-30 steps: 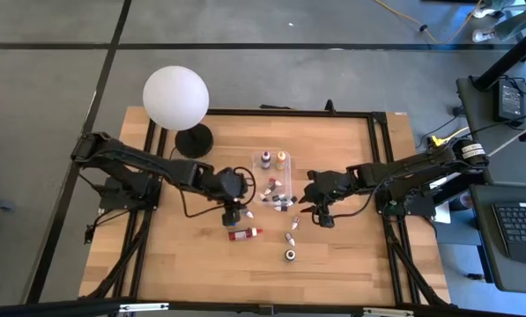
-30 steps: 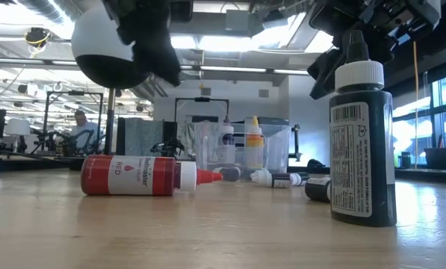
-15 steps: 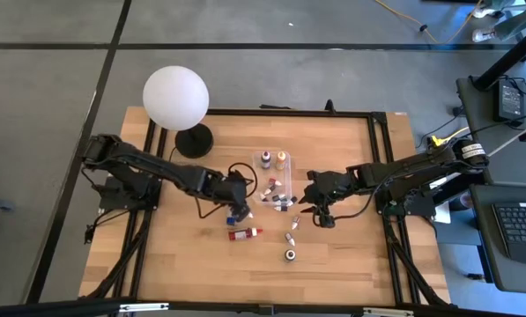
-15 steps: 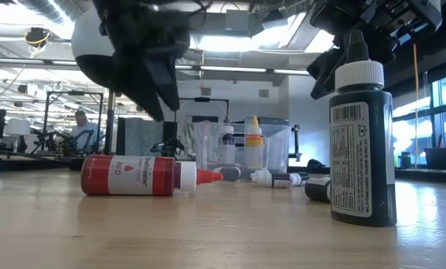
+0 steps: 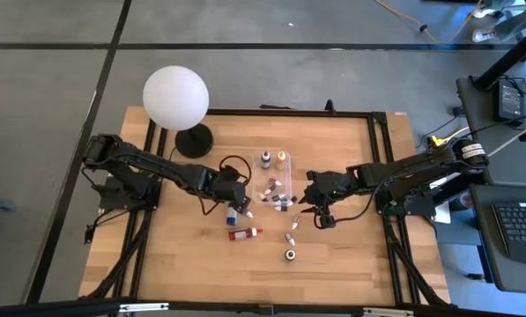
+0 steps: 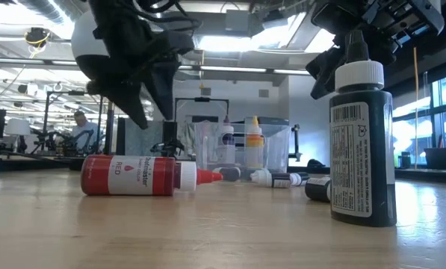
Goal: Pick & Place food coloring
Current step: Put the large blue food coloring bottle in the transparent bin
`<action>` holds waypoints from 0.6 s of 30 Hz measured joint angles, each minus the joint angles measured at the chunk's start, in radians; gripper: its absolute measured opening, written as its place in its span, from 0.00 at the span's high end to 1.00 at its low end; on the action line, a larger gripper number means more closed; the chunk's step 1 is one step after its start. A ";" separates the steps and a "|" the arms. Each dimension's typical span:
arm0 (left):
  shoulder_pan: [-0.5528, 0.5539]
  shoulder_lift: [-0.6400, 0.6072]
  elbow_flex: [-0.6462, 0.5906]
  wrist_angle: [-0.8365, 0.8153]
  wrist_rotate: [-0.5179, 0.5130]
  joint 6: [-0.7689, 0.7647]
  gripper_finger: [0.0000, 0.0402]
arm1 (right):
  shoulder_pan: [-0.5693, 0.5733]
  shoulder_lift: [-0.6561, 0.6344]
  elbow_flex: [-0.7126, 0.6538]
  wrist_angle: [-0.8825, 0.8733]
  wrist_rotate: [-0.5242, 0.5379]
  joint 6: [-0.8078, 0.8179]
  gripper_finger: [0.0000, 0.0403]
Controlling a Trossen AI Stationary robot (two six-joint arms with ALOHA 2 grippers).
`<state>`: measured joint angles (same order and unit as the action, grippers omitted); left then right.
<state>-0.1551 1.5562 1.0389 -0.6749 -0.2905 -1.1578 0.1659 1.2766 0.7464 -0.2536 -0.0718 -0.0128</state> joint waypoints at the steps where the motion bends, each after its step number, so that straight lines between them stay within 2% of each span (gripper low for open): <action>1: 0.000 0.000 0.000 -0.010 0.000 -0.018 0.38 | 0.000 0.000 0.000 0.000 0.000 0.000 0.65; 14: 0.000 0.021 0.000 -0.021 0.002 -0.115 0.38 | 0.000 0.000 0.000 -0.003 0.000 -0.026 0.65; 18: 0.000 0.065 0.000 -0.014 0.045 -0.137 0.38 | 0.000 0.000 0.000 -0.003 0.000 -0.026 0.65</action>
<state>-0.1551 1.6214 1.0389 -0.6885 -0.2453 -1.2952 0.1661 1.2766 0.7461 -0.2569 -0.0718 -0.0387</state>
